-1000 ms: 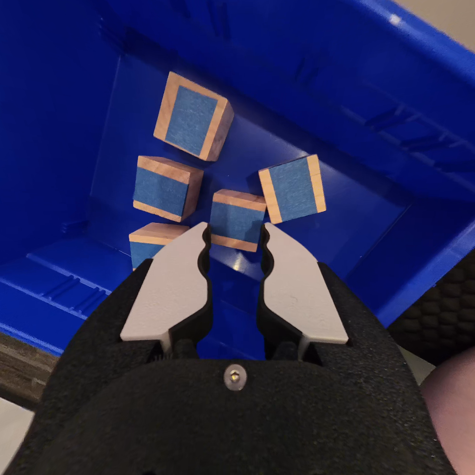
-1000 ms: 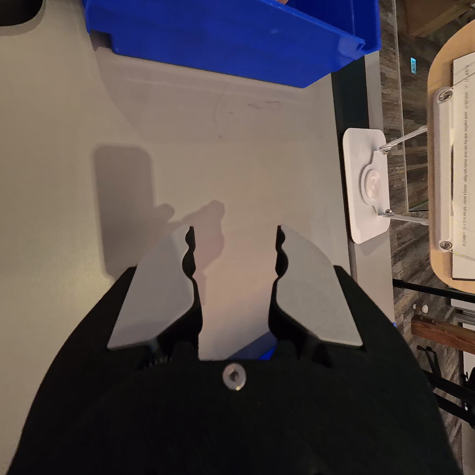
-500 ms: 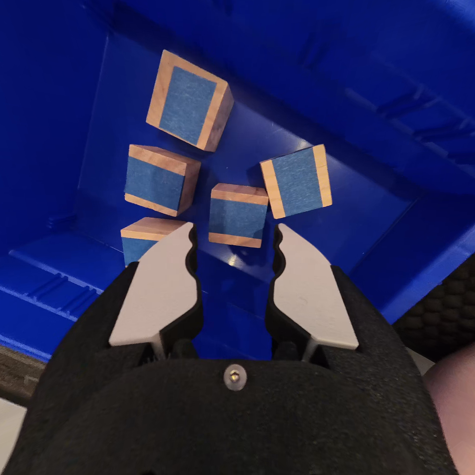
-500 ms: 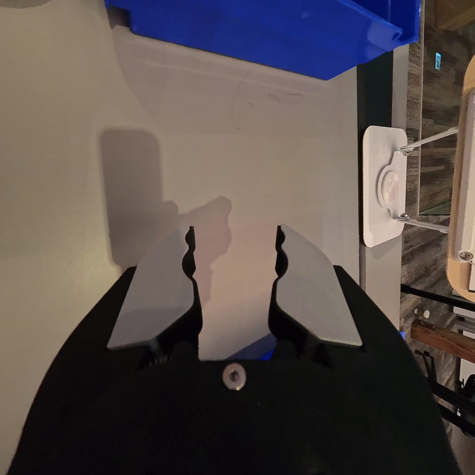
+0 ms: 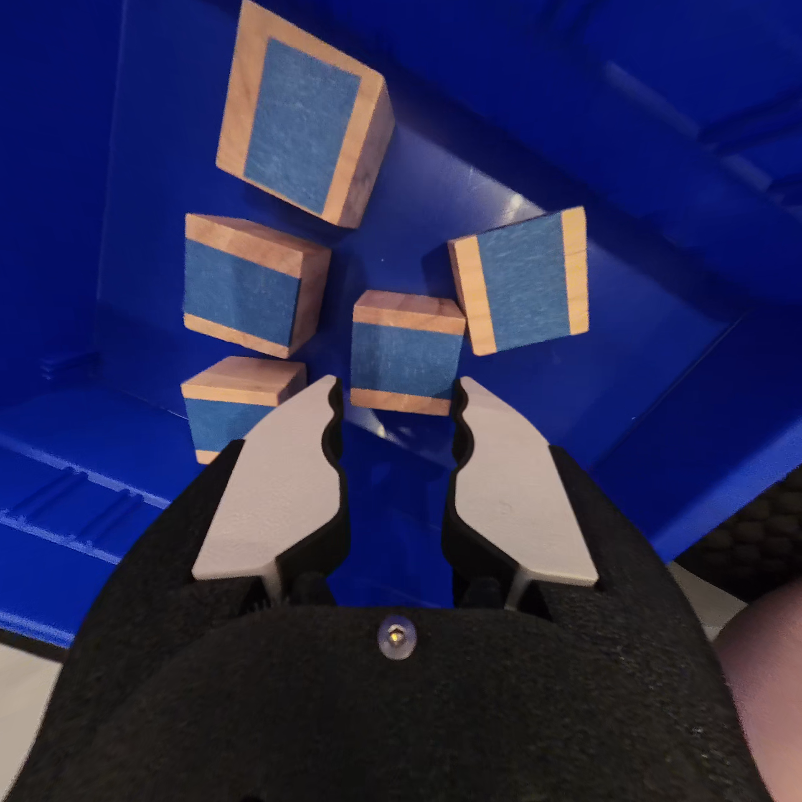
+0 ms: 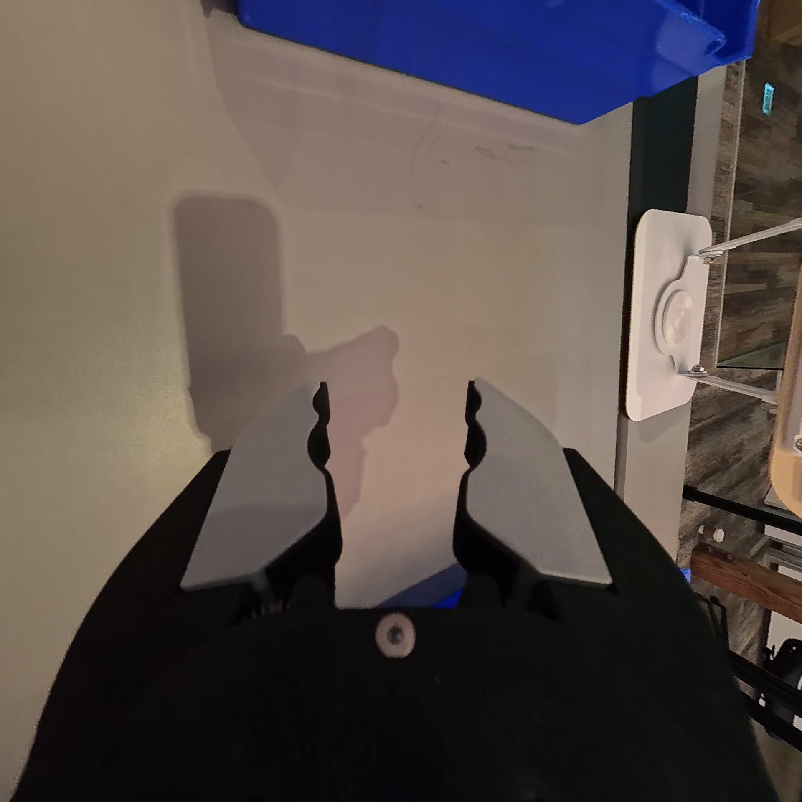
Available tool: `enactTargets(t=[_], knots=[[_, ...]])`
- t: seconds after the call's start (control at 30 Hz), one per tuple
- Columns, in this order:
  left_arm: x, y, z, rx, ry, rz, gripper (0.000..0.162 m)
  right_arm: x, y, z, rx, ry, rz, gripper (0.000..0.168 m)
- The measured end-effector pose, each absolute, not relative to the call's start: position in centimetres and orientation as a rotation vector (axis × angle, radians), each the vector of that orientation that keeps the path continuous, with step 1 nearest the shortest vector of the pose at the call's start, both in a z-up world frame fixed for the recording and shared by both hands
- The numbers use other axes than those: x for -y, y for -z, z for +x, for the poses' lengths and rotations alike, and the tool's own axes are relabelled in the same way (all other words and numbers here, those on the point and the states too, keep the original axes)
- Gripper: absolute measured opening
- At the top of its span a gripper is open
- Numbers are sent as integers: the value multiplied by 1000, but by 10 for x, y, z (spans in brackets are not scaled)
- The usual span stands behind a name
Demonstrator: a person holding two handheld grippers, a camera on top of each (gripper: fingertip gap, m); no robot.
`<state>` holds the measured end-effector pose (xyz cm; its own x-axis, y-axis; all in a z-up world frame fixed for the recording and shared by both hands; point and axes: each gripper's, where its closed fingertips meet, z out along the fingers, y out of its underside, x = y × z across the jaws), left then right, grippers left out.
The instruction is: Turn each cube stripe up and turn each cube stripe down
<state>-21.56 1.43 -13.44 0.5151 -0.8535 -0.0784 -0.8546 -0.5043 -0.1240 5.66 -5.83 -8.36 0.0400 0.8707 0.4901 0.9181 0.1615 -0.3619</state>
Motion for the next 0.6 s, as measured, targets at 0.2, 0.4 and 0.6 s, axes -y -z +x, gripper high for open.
enactTargets(t=[0.2, 0.4, 0.6], knots=[[-17, 142, -210, -1519, -22, -2610, 48, 59, 87, 58, 1838, 109, -1703, 62], [-16, 149, -209, -1515, 0, -2645, 45, 60, 88, 58, 1850, 104, -1703, 62], [-15, 138, -215, -1407, 4, -2696, 45, 59, 91, 59, 1858, 111, -1705, 62]])
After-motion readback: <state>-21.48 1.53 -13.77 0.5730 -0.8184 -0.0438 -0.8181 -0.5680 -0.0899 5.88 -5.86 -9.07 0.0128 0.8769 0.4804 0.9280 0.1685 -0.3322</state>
